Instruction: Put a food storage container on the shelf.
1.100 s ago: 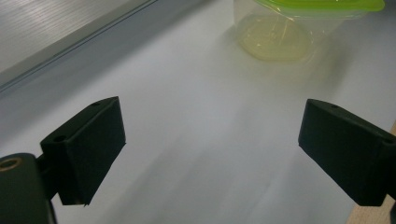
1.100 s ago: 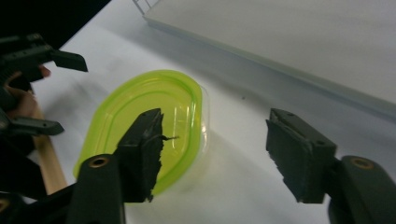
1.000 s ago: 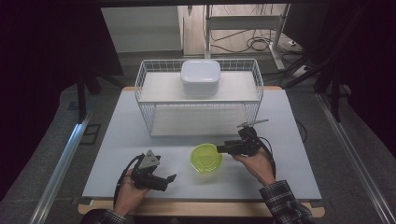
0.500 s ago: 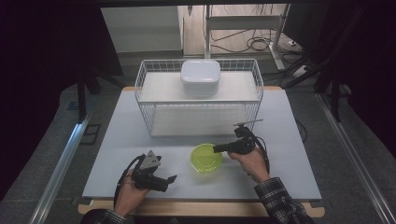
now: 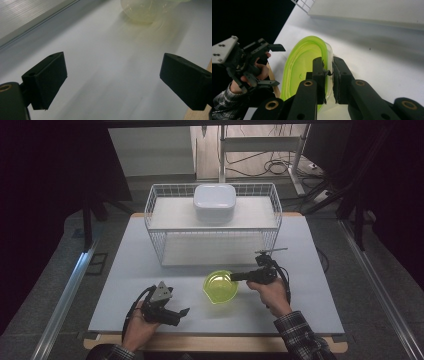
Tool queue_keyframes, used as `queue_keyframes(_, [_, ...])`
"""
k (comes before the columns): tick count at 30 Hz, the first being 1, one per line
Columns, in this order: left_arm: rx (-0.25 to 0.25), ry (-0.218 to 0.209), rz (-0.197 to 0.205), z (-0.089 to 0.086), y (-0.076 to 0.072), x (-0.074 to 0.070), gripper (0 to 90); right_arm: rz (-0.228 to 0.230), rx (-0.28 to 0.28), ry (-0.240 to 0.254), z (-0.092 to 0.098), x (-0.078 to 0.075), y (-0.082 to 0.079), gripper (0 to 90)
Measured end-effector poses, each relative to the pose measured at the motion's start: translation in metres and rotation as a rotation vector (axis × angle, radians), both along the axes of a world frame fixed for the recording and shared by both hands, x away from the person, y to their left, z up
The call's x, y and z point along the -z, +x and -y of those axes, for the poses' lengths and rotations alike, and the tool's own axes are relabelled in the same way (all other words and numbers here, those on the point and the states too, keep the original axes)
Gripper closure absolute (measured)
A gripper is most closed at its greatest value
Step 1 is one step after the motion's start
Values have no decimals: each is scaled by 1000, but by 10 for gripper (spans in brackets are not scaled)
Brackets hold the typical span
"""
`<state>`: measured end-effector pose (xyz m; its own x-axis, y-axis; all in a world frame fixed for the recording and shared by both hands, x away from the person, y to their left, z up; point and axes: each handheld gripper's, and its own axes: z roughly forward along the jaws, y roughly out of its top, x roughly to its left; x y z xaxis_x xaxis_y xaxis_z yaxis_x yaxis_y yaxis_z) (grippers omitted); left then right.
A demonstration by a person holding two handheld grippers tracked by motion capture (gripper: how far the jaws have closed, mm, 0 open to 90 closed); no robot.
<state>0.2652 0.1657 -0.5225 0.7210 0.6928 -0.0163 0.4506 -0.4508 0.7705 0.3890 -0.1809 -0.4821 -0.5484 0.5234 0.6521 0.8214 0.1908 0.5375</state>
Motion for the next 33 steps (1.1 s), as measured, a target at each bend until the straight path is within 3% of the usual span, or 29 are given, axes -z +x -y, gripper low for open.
queue_keyframes(16, [-25,-22,5,-5,1,-2,62,67,17,85,9,-49,-7,818])
queue_keyframes(33, [-26,-25,9,-5,1,-2,59,168,57,143,9,-127,4,818])
